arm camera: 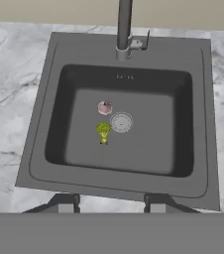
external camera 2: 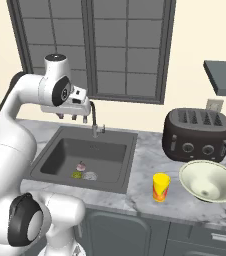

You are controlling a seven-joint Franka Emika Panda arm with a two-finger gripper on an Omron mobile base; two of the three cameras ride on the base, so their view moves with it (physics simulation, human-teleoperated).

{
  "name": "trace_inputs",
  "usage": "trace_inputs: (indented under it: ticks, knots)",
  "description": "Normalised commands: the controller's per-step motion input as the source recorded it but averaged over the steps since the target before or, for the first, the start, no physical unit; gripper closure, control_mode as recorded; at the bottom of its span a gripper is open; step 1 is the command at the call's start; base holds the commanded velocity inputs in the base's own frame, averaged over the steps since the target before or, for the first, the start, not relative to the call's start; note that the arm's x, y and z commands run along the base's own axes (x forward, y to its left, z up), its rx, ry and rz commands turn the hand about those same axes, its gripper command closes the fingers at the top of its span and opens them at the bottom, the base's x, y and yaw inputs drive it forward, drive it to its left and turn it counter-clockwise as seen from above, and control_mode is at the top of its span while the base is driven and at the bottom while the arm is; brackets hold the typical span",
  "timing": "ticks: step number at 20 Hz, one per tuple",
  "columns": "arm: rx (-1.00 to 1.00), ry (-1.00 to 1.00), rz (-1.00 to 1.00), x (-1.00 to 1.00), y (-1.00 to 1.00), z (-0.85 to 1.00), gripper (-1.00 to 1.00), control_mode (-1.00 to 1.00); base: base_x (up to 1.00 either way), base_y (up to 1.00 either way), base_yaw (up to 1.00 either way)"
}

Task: Remove the garlic and broccoli from the sink. Then move the bowl and cup from the counter to the sink for washing.

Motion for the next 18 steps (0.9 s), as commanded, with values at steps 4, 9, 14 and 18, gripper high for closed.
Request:
trace_inputs:
  ticks: [4, 9, 14, 18]
  knots:
    - [0.00, 0.00, 0.00, -0.05, 0.00, 0.00, -1.00, -1.00, 0.00, 0.00, 0.00]
    - [-0.01, -0.01, 0.00, -0.09, 0.02, -0.02, -1.00, -1.00, 0.00, 0.00, 0.00]
    - [-0.04, 0.00, 0.00, -0.12, 0.09, -0.06, -1.00, -1.00, 0.00, 0.00, 0.00]
    - [-0.04, 0.01, 0.00, -0.05, 0.09, -0.08, -1.00, -1.00, 0.00, 0.00, 0.00]
